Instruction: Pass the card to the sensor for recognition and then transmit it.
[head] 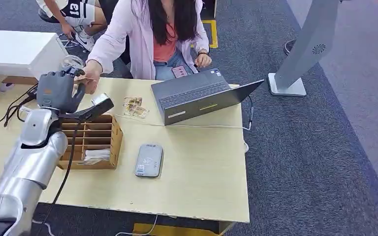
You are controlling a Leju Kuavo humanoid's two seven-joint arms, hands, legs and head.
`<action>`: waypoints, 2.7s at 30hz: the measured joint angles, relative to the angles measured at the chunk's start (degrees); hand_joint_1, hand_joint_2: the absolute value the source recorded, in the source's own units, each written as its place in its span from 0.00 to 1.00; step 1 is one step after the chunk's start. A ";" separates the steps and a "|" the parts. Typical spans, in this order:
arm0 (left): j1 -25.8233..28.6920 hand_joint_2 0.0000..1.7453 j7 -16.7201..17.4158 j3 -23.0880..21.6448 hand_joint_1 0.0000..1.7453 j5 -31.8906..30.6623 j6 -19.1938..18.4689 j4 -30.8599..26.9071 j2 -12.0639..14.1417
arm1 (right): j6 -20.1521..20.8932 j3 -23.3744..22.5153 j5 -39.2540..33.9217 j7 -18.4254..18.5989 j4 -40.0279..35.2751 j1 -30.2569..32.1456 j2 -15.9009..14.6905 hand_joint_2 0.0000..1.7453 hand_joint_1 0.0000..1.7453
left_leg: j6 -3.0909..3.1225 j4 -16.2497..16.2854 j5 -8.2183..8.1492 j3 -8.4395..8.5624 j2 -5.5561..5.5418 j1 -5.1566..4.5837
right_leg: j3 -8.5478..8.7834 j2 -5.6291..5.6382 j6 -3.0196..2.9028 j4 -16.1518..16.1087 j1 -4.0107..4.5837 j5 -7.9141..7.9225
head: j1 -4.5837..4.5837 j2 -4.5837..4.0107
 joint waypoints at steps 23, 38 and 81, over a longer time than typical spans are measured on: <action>16.59 1.00 -3.57 0.66 0.00 4.11 1.01 -14.59 -0.15 | -1.86 -1.71 -1.12 -0.44 0.00 0.04 0.07 1.00 0.00 | 0.02 -0.05 -0.06 -0.02 0.06 -0.05 | 0.02 0.07 0.03 -0.03 -0.01 -0.05 | 0.04 0.00; 49.44 1.00 -5.14 0.09 0.00 4.11 5.12 -47.01 3.56 | -3.87 -5.92 -3.06 0.04 0.00 0.72 0.31 1.00 0.00 | 0.01 -0.09 -0.30 0.04 0.21 -0.02 | -0.01 0.16 0.00 -0.10 -0.02 -0.18 | 0.02 0.00; 43.62 1.00 5.90 7.74 0.00 -1.88 -5.60 -33.40 4.35 | -1.81 -7.26 1.03 -0.15 0.00 0.63 0.33 1.00 0.00 | 0.05 -0.08 -0.17 0.05 0.13 0.00 | 0.03 0.09 -0.02 -0.09 -0.01 -0.15 | 0.00 0.00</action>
